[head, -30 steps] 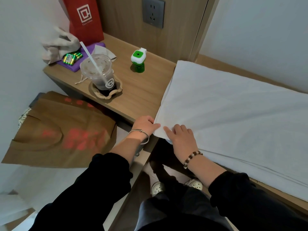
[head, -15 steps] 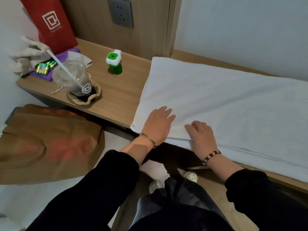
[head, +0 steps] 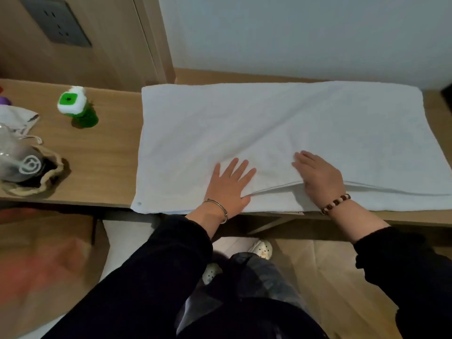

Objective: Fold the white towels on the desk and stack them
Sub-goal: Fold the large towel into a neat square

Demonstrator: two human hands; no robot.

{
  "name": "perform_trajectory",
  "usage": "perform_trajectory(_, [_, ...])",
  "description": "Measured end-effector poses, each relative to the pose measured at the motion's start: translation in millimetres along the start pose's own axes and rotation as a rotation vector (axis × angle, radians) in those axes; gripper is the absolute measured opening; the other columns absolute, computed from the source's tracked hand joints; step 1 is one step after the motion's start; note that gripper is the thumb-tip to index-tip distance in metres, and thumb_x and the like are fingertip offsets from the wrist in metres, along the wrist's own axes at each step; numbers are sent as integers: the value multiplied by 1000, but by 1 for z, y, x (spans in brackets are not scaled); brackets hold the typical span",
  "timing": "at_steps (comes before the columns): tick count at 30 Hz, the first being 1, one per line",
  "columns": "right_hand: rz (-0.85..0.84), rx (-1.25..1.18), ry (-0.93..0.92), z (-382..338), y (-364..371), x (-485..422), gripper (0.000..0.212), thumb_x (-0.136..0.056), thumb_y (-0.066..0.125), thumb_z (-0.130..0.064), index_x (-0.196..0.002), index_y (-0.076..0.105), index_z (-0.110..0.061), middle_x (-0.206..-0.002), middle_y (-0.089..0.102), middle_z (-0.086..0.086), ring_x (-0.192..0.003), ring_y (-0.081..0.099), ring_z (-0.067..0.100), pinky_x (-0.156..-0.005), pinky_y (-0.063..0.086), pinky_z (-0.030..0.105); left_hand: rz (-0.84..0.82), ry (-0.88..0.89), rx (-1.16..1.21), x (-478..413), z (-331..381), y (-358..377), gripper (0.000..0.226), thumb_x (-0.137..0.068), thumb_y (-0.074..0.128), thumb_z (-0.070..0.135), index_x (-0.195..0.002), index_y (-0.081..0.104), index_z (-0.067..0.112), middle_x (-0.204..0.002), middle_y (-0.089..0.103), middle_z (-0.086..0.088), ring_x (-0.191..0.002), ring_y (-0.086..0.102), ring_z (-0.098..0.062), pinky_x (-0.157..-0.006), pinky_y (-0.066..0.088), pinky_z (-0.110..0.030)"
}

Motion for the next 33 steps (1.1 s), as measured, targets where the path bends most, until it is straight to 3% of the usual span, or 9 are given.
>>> perform_trajectory(2, [77,76,-141,2,0,12,42,-56,72,22,-94,71,5,-106,69,22,-98,66,40,-81,52,53,16,17,24,-2,-1,-1,70,-92,33,50,-149,-4,36,-159,-7,7,-145,-10,-19,-113,-7,-50])
perform_trajectory(5, [-146,7,-72,3,22,44,68,-61,69,25,-123,60,-2,-129,57,21,-121,52,39,-100,39,52,2,27,-21,-1,-2,-4,70,-94,35,47,-149,-5,35,-159,-10,6,-146,-11,-20,-113,-5,-51])
perform_trajectory(8, [-175,-16,12,8,35,52,76,-63,69,24,-130,56,-8,-137,51,17,-127,47,38,-104,30,51,-14,80,-86,3,-3,-13,71,-95,42,35,-151,-1,28,-160,-4,3,-146,-6,-23,-114,-1,-52])
perform_trajectory(12, [-167,-25,23,8,38,46,79,-57,70,26,-128,58,-8,-135,52,17,-126,48,37,-102,29,50,268,383,-160,18,6,-31,68,-70,54,1,-137,48,10,-144,45,-10,-133,40,-35,-104,32,-57])
perform_trajectory(17, [-145,-124,28,8,29,48,64,-72,64,20,-130,56,-8,-141,46,14,-134,40,33,-111,26,46,-54,323,-128,27,2,0,85,-83,38,-6,-151,-4,23,-159,-3,2,-146,-10,-22,-114,-10,-41])
perform_trajectory(19, [-53,-180,-51,10,16,47,50,-62,73,19,-109,68,0,-122,62,19,-114,58,40,-94,48,53,-45,301,-92,24,0,2,87,-82,41,-5,-151,-3,27,-159,-5,6,-146,-11,-18,-111,-13,-38])
perform_trajectory(22, [84,-148,-219,14,-1,54,37,-54,80,17,-88,73,4,-103,69,21,-94,67,40,-76,55,53,-1,295,-45,22,0,-2,84,-83,45,-2,-151,6,28,-158,2,8,-146,-4,-17,-112,-11,-37])
perform_trajectory(29, [-37,-192,-155,11,2,75,50,-53,85,12,-100,72,-1,-110,69,15,-100,66,34,-73,57,48,72,280,12,16,25,-20,53,-78,57,12,-130,52,11,-148,38,-10,-138,29,-32,-109,21,-46])
perform_trajectory(33, [-140,-166,-151,21,6,75,51,-59,82,10,-108,69,-1,-119,64,17,-108,63,36,-90,49,49,65,279,9,-17,76,-23,76,-87,53,26,-150,13,14,-159,7,-8,-145,2,-23,-115,-2,-43])
Point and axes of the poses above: each hand's wrist, its own x-axis away from the middle knuckle, its own y-axis out of the palm, z = x × y, the point moved 2 cm from there along -x, towards the middle knuckle
